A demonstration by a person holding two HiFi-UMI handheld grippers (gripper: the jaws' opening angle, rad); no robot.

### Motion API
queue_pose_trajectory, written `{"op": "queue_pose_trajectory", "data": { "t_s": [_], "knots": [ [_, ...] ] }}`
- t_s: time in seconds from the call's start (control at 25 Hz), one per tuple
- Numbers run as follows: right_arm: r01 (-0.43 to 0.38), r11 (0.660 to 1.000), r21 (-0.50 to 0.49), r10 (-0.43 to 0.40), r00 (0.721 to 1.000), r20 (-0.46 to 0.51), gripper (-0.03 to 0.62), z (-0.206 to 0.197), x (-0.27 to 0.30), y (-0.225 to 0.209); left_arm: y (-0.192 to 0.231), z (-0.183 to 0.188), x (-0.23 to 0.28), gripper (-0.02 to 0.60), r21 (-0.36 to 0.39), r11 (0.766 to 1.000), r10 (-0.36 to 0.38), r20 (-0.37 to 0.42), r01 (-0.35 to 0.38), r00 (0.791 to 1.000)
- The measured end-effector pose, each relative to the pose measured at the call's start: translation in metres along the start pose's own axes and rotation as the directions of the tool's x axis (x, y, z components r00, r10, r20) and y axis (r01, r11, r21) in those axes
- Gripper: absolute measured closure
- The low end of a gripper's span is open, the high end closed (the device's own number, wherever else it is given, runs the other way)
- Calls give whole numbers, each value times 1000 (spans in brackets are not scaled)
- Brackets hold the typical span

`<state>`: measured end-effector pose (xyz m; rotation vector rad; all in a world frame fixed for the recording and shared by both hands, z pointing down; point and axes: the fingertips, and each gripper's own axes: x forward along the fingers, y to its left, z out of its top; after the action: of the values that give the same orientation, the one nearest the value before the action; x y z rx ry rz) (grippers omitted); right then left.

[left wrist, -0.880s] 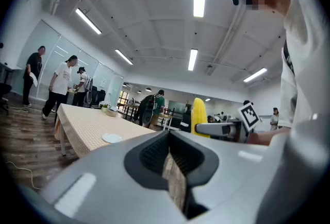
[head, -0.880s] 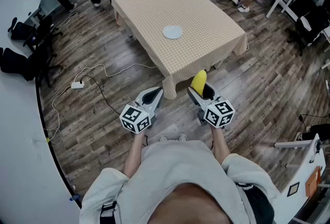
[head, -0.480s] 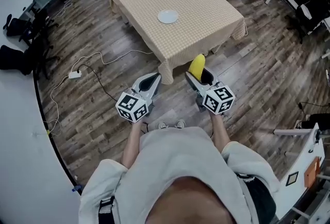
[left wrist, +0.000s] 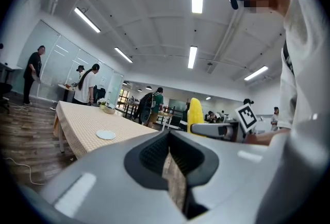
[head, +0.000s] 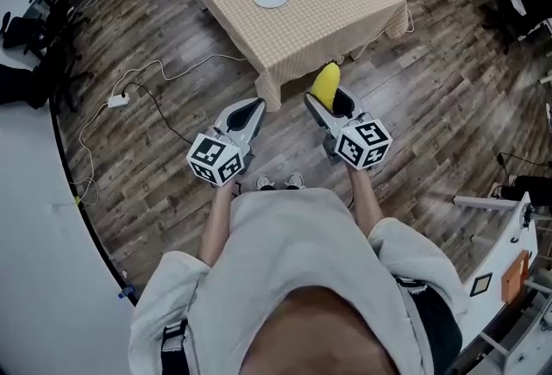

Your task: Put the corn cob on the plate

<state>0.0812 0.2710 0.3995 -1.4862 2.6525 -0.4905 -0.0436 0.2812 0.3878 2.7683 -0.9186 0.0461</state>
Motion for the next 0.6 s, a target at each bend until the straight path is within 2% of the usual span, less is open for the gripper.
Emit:
{"op": "queue_pose_trajectory", "data": {
  "t_s": [0.32, 0.6],
  "knots": [
    [-8, 1000, 7, 8, 1000, 7, 333, -4, -16, -15, -18, -8, 14, 574, -4, 1000, 6, -10, -6, 1000],
    [-18, 1000, 11, 18, 1000, -2, 333, 1, -14, -32, -10, -6, 30, 574, -16, 1000, 25, 0, -25, 1000]
  ]
}}
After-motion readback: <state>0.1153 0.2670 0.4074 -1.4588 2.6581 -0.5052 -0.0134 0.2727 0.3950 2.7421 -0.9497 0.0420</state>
